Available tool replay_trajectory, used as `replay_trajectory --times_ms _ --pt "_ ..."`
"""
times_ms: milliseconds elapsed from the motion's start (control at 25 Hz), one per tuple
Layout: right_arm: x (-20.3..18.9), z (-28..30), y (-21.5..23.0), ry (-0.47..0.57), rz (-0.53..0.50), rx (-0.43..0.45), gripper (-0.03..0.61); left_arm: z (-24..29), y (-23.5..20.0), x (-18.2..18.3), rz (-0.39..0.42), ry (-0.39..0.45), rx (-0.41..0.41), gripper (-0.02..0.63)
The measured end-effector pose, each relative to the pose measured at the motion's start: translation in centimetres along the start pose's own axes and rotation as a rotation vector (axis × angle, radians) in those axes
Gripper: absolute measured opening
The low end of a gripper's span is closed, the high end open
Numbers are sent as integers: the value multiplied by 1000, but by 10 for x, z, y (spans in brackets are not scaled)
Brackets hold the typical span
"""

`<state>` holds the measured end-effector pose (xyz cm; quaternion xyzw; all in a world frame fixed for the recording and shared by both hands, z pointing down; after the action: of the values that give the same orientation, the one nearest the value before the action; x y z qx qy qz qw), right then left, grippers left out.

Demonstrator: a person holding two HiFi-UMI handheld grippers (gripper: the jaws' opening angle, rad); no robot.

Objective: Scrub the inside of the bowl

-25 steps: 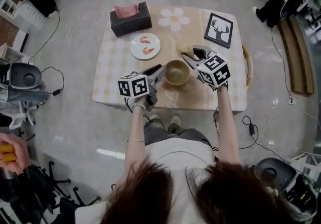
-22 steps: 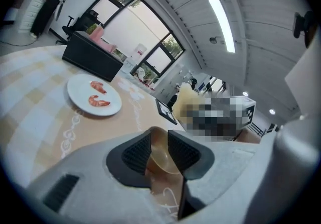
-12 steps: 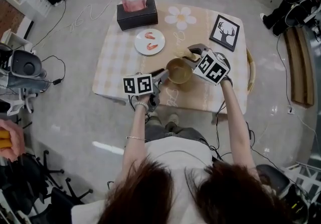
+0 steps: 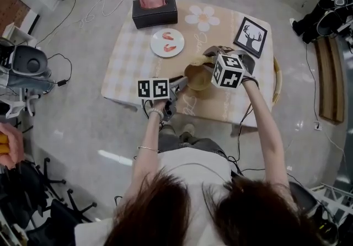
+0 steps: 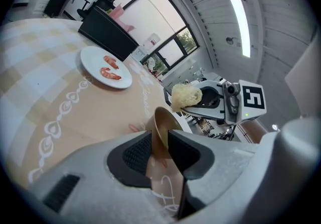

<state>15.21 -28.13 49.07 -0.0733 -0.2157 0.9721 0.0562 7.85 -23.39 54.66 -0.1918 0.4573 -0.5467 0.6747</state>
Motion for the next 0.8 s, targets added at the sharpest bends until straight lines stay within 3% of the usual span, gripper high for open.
replay_trajectory --times_ms 200,800 --pt "1 7 -6 -72 -148 -5 95 3 1 -2 -9 -13 -16 98" --pt "9 13 -15 -169 -371 -11 95 7 1 -6 -41 -37 -20 98"
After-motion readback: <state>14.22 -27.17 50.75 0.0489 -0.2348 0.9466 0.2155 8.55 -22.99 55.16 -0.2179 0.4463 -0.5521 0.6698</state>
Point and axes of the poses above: the fingertips, and each gripper's own axes: z forward along the fingers, y to its right, x out of its top, the point moved 2 cm from there along -z, backward along the fingers, and after that the axes turned 15 degrees about -y, right-handed, at the moved point
